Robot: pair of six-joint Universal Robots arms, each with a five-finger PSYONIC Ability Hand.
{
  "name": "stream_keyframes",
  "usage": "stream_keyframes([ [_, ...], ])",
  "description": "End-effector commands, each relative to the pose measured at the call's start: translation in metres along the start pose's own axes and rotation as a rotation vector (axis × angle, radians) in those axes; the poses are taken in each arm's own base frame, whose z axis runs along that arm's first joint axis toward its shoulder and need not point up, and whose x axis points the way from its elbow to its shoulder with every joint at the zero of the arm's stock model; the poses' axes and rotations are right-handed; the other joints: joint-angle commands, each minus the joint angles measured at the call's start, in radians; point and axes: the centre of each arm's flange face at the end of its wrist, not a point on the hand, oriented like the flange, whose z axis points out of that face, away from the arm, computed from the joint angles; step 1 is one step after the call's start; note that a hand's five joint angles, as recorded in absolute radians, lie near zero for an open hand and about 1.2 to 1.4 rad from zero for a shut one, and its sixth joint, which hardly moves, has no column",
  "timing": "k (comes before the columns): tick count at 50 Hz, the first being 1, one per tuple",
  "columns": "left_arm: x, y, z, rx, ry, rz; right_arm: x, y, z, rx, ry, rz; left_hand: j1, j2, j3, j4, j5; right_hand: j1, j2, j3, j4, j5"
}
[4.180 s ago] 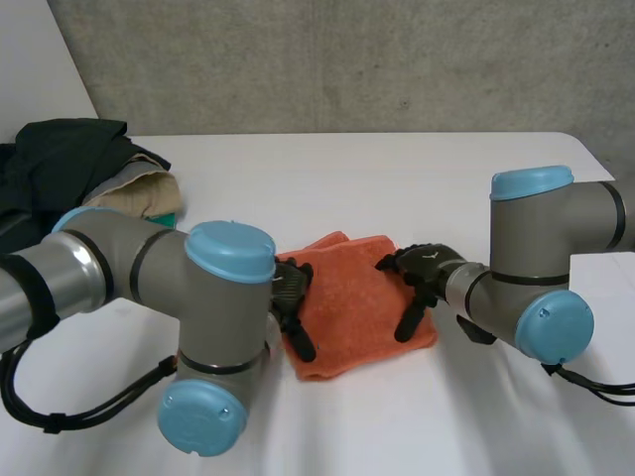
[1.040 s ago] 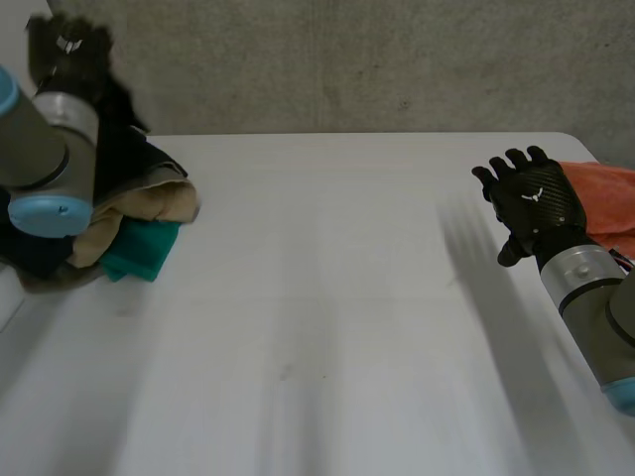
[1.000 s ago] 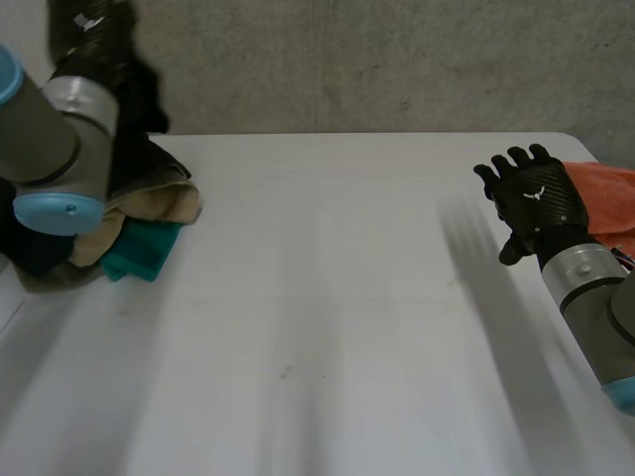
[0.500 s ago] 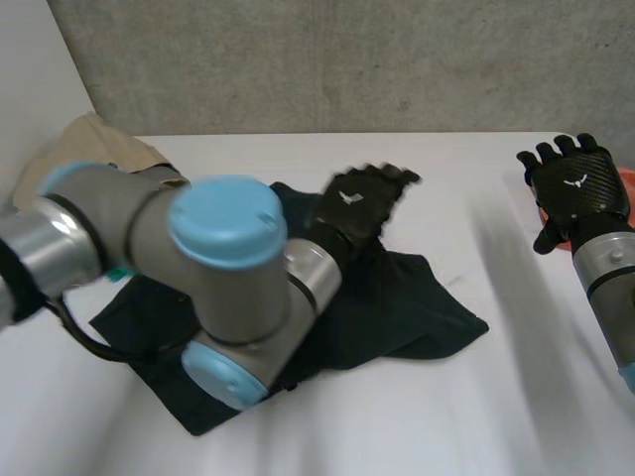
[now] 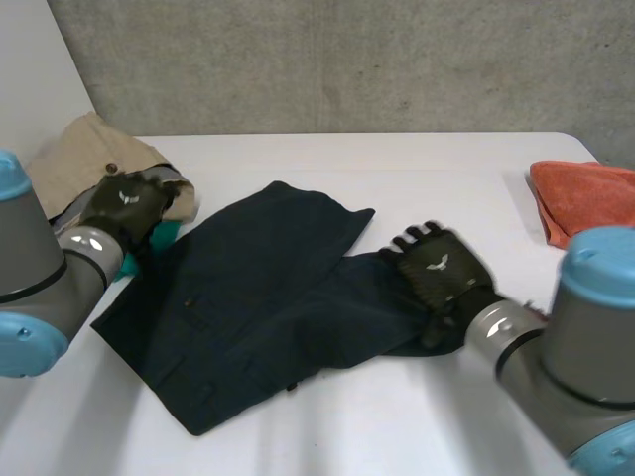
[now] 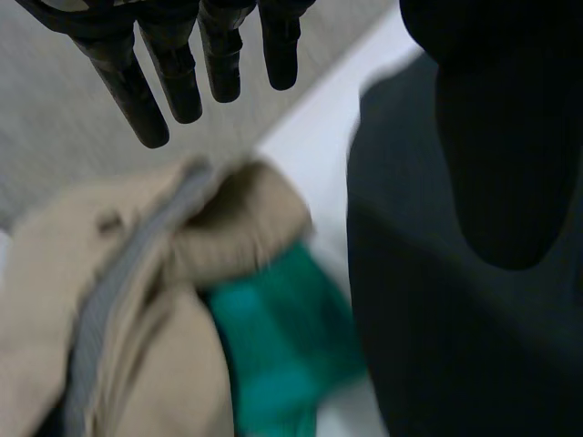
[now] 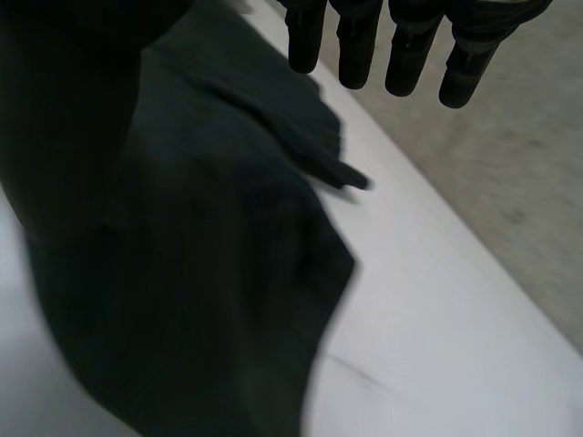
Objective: Fold the laundry.
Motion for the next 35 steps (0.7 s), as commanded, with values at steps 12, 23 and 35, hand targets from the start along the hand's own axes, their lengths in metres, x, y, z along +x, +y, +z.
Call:
stream_keyframes([
  [12, 0.01, 0.042, 0.026, -0.148, 0.046, -0.006, -0.011, 0.021, 0.05, -0.038, 0.136, -0.02, 1.189, 1.164, 1.159, 1.172, 1.173, 1.173, 1.182, 1.186, 1.181, 1.175],
  [23, 0.07, 0.012, -0.065, -0.244, 0.311, -0.159, 0.083, -0.04, 0.114, 0.226, 0.393, -0.195, 1.189, 1.164, 1.159, 1.172, 1.173, 1.173, 1.182, 1.186, 1.181, 1.175],
  [35, 0.158, -0.028, -0.13, -0.173, 0.662, -0.626, 0.086, -0.05, 0.198, 0.555, 0.297, -0.266, 1.189, 1.164, 1.159, 1.172, 1.173, 1.173, 1.182, 1.186, 1.181, 1.175],
])
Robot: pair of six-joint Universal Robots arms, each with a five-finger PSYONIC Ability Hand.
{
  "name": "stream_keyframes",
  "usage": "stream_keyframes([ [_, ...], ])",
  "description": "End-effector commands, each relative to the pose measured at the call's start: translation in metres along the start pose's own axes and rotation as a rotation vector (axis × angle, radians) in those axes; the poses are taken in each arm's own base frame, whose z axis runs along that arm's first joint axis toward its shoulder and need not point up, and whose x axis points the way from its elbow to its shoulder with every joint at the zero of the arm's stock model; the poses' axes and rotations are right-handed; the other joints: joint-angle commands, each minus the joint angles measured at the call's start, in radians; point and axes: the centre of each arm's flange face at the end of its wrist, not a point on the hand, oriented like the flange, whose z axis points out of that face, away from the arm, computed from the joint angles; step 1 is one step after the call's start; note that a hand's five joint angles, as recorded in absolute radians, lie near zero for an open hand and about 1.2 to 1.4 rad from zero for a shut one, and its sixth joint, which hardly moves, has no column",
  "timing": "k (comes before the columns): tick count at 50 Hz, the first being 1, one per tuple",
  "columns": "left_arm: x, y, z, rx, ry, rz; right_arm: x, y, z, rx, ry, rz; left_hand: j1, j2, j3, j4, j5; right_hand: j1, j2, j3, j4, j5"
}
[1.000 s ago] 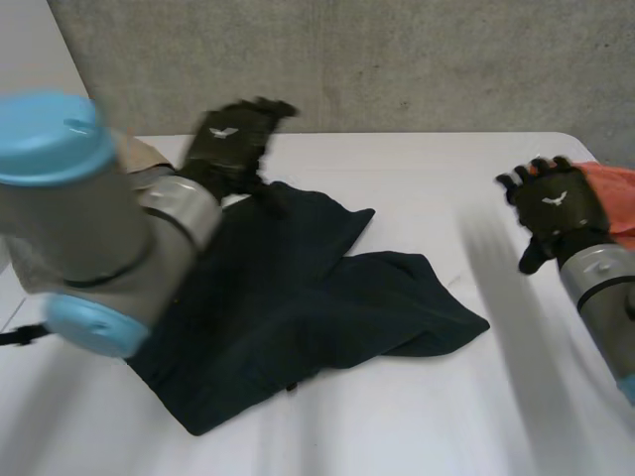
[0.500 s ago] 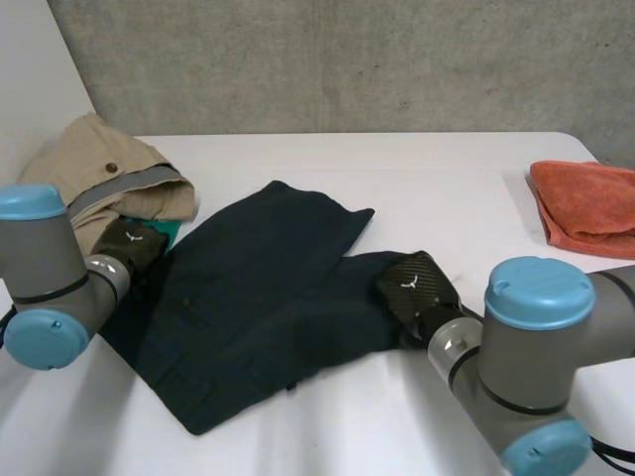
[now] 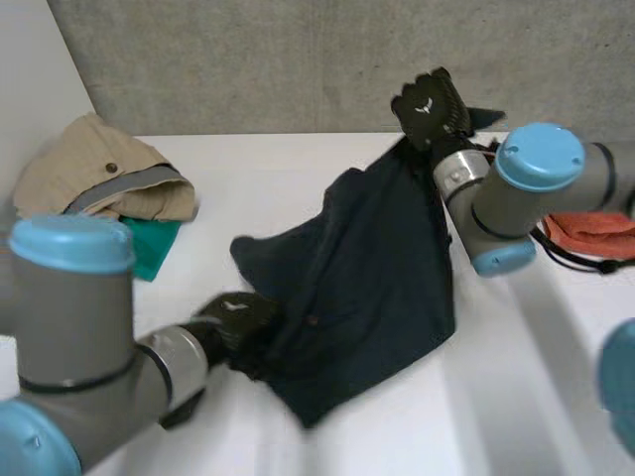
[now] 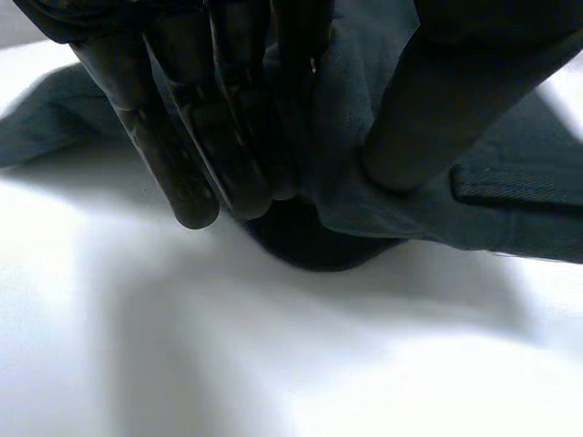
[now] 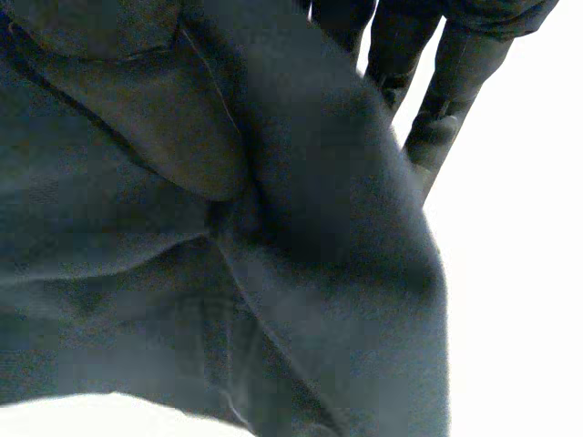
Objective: Fold the laundry.
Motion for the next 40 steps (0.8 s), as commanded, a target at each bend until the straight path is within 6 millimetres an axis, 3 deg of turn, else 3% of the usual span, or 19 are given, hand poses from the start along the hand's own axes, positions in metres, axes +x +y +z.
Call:
stream_keyframes([
  [1, 0.052, 0.003, 0.0, 0.077, 0.183, -0.21, -0.034, 0.014, 0.013, 0.121, -0.076, 0.099, 0.272, 0.202, 0.208, 0.197, 0.269, 0.275, 0.218, 0.207, 0.2, 0.235],
  [2, 0.055, 0.002, 0.0, 0.091, 0.195, -0.229, -0.035, 0.015, 0.013, 0.124, -0.081, 0.115, 0.272, 0.202, 0.208, 0.197, 0.269, 0.249, 0.193, 0.182, 0.175, 0.21],
  [4, 0.059, -0.003, 0.001, 0.133, 0.21, -0.264, -0.038, 0.016, 0.013, 0.121, -0.072, 0.155, 0.24, 0.17, 0.177, 0.165, 0.237, -0.224, -0.281, -0.292, -0.299, -0.264],
  [6, 0.059, -0.005, 0.001, 0.154, 0.216, -0.272, -0.037, 0.013, 0.013, 0.114, -0.056, 0.175, -0.113, -0.183, -0.177, -0.188, -0.116, -0.749, -0.806, -0.817, -0.824, -0.789],
  [7, 0.059, -0.008, 0.0, 0.166, 0.218, -0.266, -0.031, 0.014, 0.014, 0.086, -0.026, 0.191, -0.56, -0.63, -0.623, -0.635, -0.563, -0.947, -1.004, -1.015, -1.022, -0.987],
  [9, 0.058, -0.012, -0.001, 0.182, 0.213, -0.258, -0.02, 0.017, 0.014, 0.04, 0.029, 0.203, -0.804, -0.874, -0.868, -0.879, -0.808, -0.947, -1.004, -1.015, -1.022, -0.987],
  [14, 0.041, -0.033, -0.012, 0.272, 0.128, -0.225, 0.022, -0.001, 0.008, -0.061, 0.146, 0.226, -0.835, -0.905, -0.898, -0.91, -0.838, -0.947, -1.004, -1.015, -1.022, -0.987],
  [16, 0.025, -0.047, -0.018, 0.326, 0.064, -0.195, 0.044, -0.012, -0.003, -0.14, 0.173, 0.228, -0.829, -0.899, -0.892, -0.904, -0.832, -0.947, -1.004, -1.015, -1.022, -0.987],
  [21, -0.009, -0.065, -0.023, 0.389, -0.055, -0.1, 0.071, -0.039, -0.039, -0.325, 0.137, 0.241, -0.82, -0.89, -0.883, -0.895, -0.823, -0.947, -1.004, -1.015, -1.022, -0.987],
  [25, -0.036, -0.071, -0.019, 0.395, -0.148, -0.009, 0.065, -0.044, -0.078, -0.519, 0.035, 0.315, -0.817, -0.887, -0.88, -0.892, -0.82, -0.947, -1.004, -1.015, -1.022, -0.987],
  [26, -0.041, -0.071, -0.018, 0.392, -0.167, 0.009, 0.06, -0.042, -0.095, -0.598, 0.002, 0.376, -0.82, -0.89, -0.883, -0.895, -0.823, -0.947, -1.004, -1.015, -1.022, -0.987],
  [29, -0.058, -0.071, -0.008, 0.38, -0.218, 0.079, 0.058, -0.046, -0.118, -0.696, -0.02, 0.495, -0.826, -0.896, -0.889, -0.901, -0.829, -0.947, -1.004, -1.015, -1.022, -0.987],
  [34, -0.084, -0.05, 0.032, 0.279, -0.239, 0.182, 0.04, -0.046, -0.173, -0.882, -0.043, 0.688, -0.835, -0.904, -0.898, -0.909, -0.838, -0.947, -1.004, -1.015, -1.022, -0.987],
  [40, -0.09, -0.024, 0.062, 0.195, -0.168, 0.257, 0.009, -0.053, -0.22, -0.957, -0.132, 0.713, -0.838, -0.907, -0.901, -0.912, -0.841, -0.947, -1.004, -1.015, -1.022, -0.987],
])
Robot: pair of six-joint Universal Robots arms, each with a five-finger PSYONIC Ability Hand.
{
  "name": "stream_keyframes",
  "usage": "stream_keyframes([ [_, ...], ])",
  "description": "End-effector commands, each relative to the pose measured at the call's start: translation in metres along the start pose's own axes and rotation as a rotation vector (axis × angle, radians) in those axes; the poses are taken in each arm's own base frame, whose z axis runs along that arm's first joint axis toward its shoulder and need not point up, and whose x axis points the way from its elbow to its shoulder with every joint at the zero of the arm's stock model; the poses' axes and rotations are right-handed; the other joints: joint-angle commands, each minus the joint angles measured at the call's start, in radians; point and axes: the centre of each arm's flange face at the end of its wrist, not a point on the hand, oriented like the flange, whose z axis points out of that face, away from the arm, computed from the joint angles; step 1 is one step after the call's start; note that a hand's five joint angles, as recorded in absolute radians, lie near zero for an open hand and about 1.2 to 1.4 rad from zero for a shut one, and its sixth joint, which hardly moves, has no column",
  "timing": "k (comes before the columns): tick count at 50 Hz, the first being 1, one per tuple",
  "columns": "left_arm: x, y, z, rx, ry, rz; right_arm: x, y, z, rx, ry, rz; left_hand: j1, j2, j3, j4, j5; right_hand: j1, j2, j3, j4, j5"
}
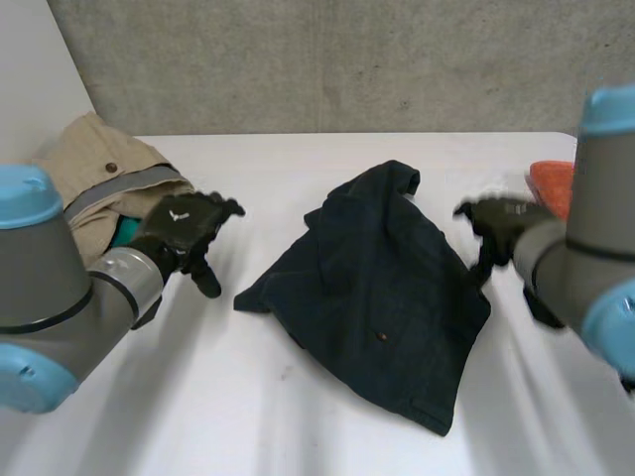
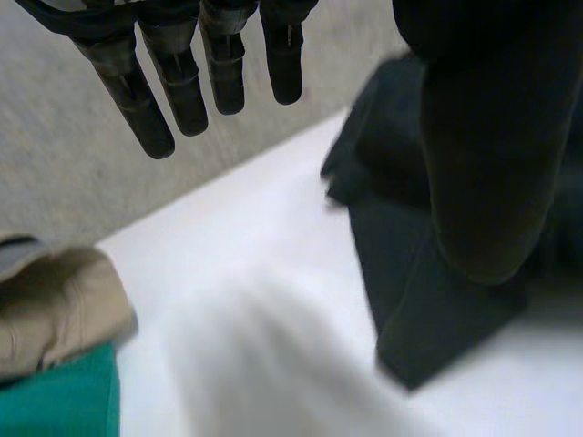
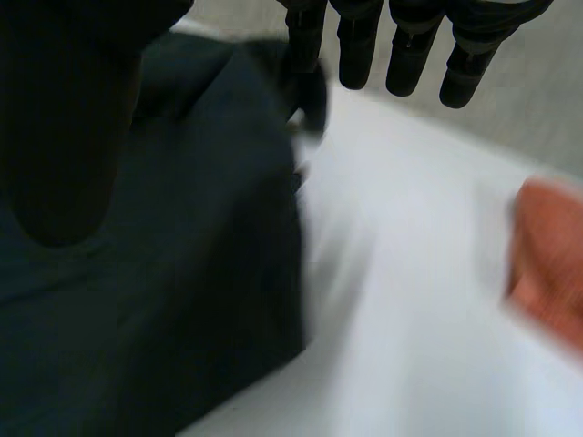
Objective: Fold the laundry.
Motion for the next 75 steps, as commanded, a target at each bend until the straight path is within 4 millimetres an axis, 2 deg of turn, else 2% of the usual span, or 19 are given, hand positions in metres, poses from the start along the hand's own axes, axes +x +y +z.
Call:
stream_keyframes([
  [1, 0.005, 0.046, 0.031, -0.095, 0.106, 0.104, -0.03, 0.067, -0.037, -0.134, -0.094, 0.02, 0.004, -0.012, -0.022, -0.005, 0.003, -0.046, -0.038, -0.033, -0.039, -0.048],
  [11, 0.021, 0.074, 0.051, -0.135, 0.195, 0.124, -0.06, 0.118, -0.034, -0.076, -0.151, -0.038, 0.048, 0.031, 0.021, 0.039, 0.047, -0.021, -0.013, -0.008, -0.015, -0.023],
  [14, 0.032, 0.073, 0.052, -0.124, 0.219, 0.134, -0.06, 0.124, -0.026, -0.078, -0.12, -0.044, 0.296, 0.28, 0.27, 0.288, 0.296, 0.078, 0.087, 0.091, 0.085, 0.076],
  [17, 0.037, 0.068, 0.055, -0.102, 0.224, 0.143, -0.059, 0.124, -0.02, -0.056, -0.09, -0.04, 0.912, 0.896, 0.886, 0.903, 0.911, 0.476, 0.485, 0.49, 0.483, 0.474],
  [18, 0.037, 0.067, 0.056, -0.098, 0.221, 0.142, -0.059, 0.121, -0.018, -0.032, -0.081, -0.032, 1.068, 1.052, 1.042, 1.059, 1.067, 0.963, 0.972, 0.976, 0.97, 0.961],
  [19, 0.036, 0.063, 0.058, -0.082, 0.213, 0.143, -0.059, 0.12, -0.016, -0.015, -0.08, -0.027, 1.113, 1.096, 1.086, 1.104, 1.112, 1.173, 1.182, 1.187, 1.18, 1.171],
  [21, 0.032, 0.058, 0.061, -0.066, 0.19, 0.142, -0.058, 0.112, -0.014, 0.031, -0.079, -0.018, 1.113, 1.097, 1.087, 1.105, 1.112, 1.175, 1.184, 1.189, 1.182, 1.173],
  [25, 0.026, 0.023, 0.057, 0.022, 0.123, 0.148, -0.053, 0.067, -0.028, 0.21, -0.067, -0.043, 1.113, 1.097, 1.087, 1.105, 1.112, 1.175, 1.184, 1.189, 1.182, 1.173],
  [28, 0.011, -0.044, 0.034, 0.214, 0.029, 0.124, -0.045, 0.018, -0.055, 0.391, -0.045, -0.107, 1.113, 1.097, 1.087, 1.105, 1.112, 1.175, 1.184, 1.189, 1.182, 1.173],
  [33, -0.008, -0.148, -0.027, 0.574, -0.077, 0.057, -0.026, -0.064, -0.091, 0.664, 0.061, -0.219, 1.113, 1.097, 1.087, 1.105, 1.112, 1.175, 1.184, 1.189, 1.182, 1.173],
  [37, -0.018, -0.206, -0.083, 0.792, -0.112, 0.029, -0.013, -0.12, -0.128, 0.825, 0.119, -0.216, 1.113, 1.097, 1.087, 1.105, 1.112, 1.175, 1.184, 1.189, 1.182, 1.173],
  [42, -0.023, -0.25, -0.13, 0.966, -0.14, 0.012, 0.003, -0.181, -0.185, 0.96, 0.148, -0.175, 1.113, 1.097, 1.087, 1.105, 1.112, 1.175, 1.184, 1.189, 1.182, 1.173],
  [47, -0.031, -0.28, -0.146, 1.061, -0.196, 0.004, 0.009, -0.207, -0.188, 0.989, 0.171, -0.16, 1.113, 1.097, 1.087, 1.105, 1.112, 1.175, 1.184, 1.189, 1.182, 1.173],
  [53, -0.039, -0.271, -0.095, 0.986, -0.21, -0.011, 0.004, -0.213, -0.158, 0.951, 0.168, -0.166, 1.113, 1.097, 1.087, 1.105, 1.112, 1.175, 1.184, 1.189, 1.182, 1.173],
  [56, -0.046, -0.261, -0.068, 0.94, -0.218, -0.012, 0.001, -0.205, -0.123, 0.881, 0.163, -0.17, 1.113, 1.097, 1.087, 1.105, 1.112, 1.175, 1.184, 1.189, 1.182, 1.173],
  [59, -0.066, -0.224, -0.004, 0.814, -0.239, -0.017, 0.001, -0.187, -0.069, 0.771, 0.151, -0.153, 1.113, 1.097, 1.087, 1.105, 1.112, 1.175, 1.184, 1.189, 1.182, 1.173],
  [62, -0.067, -0.2, 0.028, 0.751, -0.231, -0.024, 0.005, -0.176, -0.038, 0.714, 0.158, -0.137, 1.113, 1.097, 1.087, 1.105, 1.112, 1.175, 1.184, 1.189, 1.182, 1.173],
  [67, -0.058, -0.135, 0.098, 0.605, -0.196, -0.021, 0.008, -0.142, 0.042, 0.606, 0.176, -0.126, 1.113, 1.097, 1.087, 1.105, 1.112, 1.175, 1.184, 1.189, 1.182, 1.173],
  [75, -0.055, -0.085, 0.164, 0.612, -0.208, 0.047, -0.003, -0.108, 0.132, 0.655, 0.229, -0.117, 1.113, 1.097, 1.087, 1.105, 1.112, 1.175, 1.184, 1.189, 1.182, 1.173],
])
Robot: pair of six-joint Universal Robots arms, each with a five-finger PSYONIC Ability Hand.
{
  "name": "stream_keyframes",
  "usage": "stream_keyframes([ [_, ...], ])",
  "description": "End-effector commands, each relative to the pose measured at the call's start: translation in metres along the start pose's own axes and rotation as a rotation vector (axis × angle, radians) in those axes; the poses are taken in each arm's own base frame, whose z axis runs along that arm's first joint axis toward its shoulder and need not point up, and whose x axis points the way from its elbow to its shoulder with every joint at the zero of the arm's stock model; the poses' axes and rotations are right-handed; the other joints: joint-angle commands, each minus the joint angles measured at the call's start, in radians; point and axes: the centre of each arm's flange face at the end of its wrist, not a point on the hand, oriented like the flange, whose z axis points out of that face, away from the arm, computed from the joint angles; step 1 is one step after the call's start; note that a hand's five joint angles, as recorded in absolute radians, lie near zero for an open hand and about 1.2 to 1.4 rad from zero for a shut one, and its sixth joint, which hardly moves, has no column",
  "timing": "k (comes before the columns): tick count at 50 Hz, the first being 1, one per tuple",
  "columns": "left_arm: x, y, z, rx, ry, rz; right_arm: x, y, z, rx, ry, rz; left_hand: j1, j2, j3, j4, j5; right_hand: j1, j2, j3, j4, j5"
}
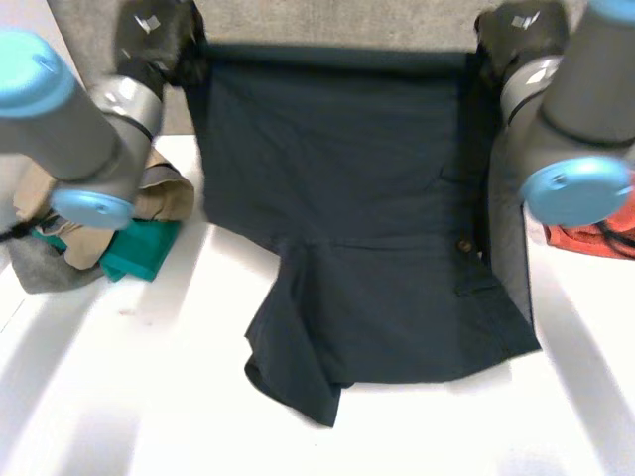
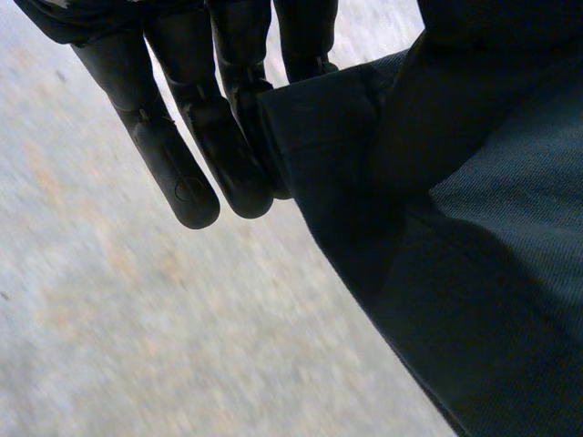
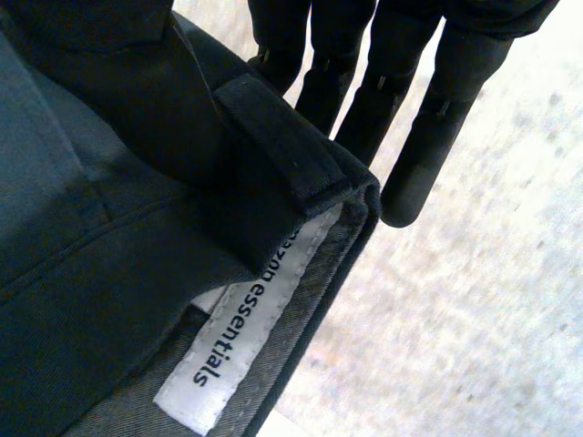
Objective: Fold the laundry.
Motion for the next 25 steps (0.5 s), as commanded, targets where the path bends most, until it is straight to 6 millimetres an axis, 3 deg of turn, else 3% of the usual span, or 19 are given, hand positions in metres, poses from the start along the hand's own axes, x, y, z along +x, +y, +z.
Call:
stream_keyframes([
  [1, 0.011, 0.069, 0.021, 0.021, 0.005, 0.051, -0.027, 0.067, 0.048, 0.072, 0.063, 0.006, 0.232, 0.196, 0.204, 0.196, 0.241, 0.26, 0.216, 0.206, 0.199, 0.239],
  [2, 0.011, 0.07, 0.023, 0.031, 0.001, 0.049, -0.029, 0.07, 0.052, 0.093, 0.068, 0.009, 0.232, 0.196, 0.204, 0.196, 0.241, 0.0, -0.045, -0.054, -0.062, -0.022],
  [3, 0.012, 0.071, 0.025, 0.042, 0.0, 0.047, -0.033, 0.074, 0.057, 0.123, 0.075, 0.016, 0.232, 0.196, 0.204, 0.196, 0.241, -0.706, -0.751, -0.76, -0.768, -0.728],
  [4, 0.012, 0.068, 0.028, 0.066, -0.006, 0.04, -0.033, 0.074, 0.06, 0.14, 0.081, 0.018, -0.587, -0.624, -0.615, -0.623, -0.578, -0.961, -1.006, -1.015, -1.023, -0.983],
  [5, 0.014, 0.065, 0.029, 0.074, -0.004, 0.035, -0.032, 0.073, 0.062, 0.159, 0.087, 0.022, -0.898, -0.934, -0.926, -0.934, -0.889, -0.961, -1.006, -1.015, -1.023, -0.983],
  [6, 0.016, 0.064, 0.029, 0.081, 0.0, 0.026, -0.032, 0.072, 0.064, 0.172, 0.09, 0.025, -0.99, -1.026, -1.018, -1.026, -0.981, -0.961, -1.006, -1.015, -1.023, -0.983],
  [10, 0.037, 0.054, 0.025, 0.088, 0.033, -0.011, -0.03, 0.06, 0.064, 0.204, 0.1, 0.033, -0.99, -1.026, -1.018, -1.026, -0.981, -0.961, -1.006, -1.015, -1.023, -0.983],
  [11, 0.048, 0.041, 0.021, 0.095, 0.052, -0.016, -0.03, 0.051, 0.06, 0.207, 0.093, 0.032, -0.99, -1.026, -1.018, -1.026, -0.981, -0.961, -1.006, -1.015, -1.023, -0.983],
  [14, 0.054, 0.016, 0.014, 0.104, 0.069, -0.02, -0.025, 0.037, 0.052, 0.189, 0.078, 0.018, -0.986, -1.022, -1.014, -1.022, -0.977, -0.961, -1.006, -1.015, -1.023, -0.983],
  [15, 0.053, 0.003, 0.006, 0.096, 0.075, -0.02, -0.021, 0.031, 0.046, 0.166, 0.047, -0.003, -0.98, -1.016, -1.008, -1.016, -0.971, -0.961, -1.006, -1.015, -1.023, -0.983],
  [19, 0.052, -0.017, -0.023, 0.03, 0.097, -0.015, -0.018, 0.018, 0.021, 0.081, -0.081, -0.08, -0.933, -0.97, -0.961, -0.97, -0.925, -0.961, -1.006, -1.015, -1.023, -0.983],
  [21, 0.052, -0.017, -0.038, -0.024, 0.108, -0.007, -0.018, 0.016, 0.011, 0.044, -0.135, -0.103, -0.913, -0.949, -0.94, -0.949, -0.904, -0.961, -1.006, -1.015, -1.023, -0.983],
  [25, 0.056, -0.005, -0.084, -0.208, 0.152, 0.025, -0.009, 0.037, -0.012, -0.126, -0.234, -0.158, -0.892, -0.928, -0.92, -0.928, -0.883, -0.961, -1.006, -1.015, -1.023, -0.983],
])
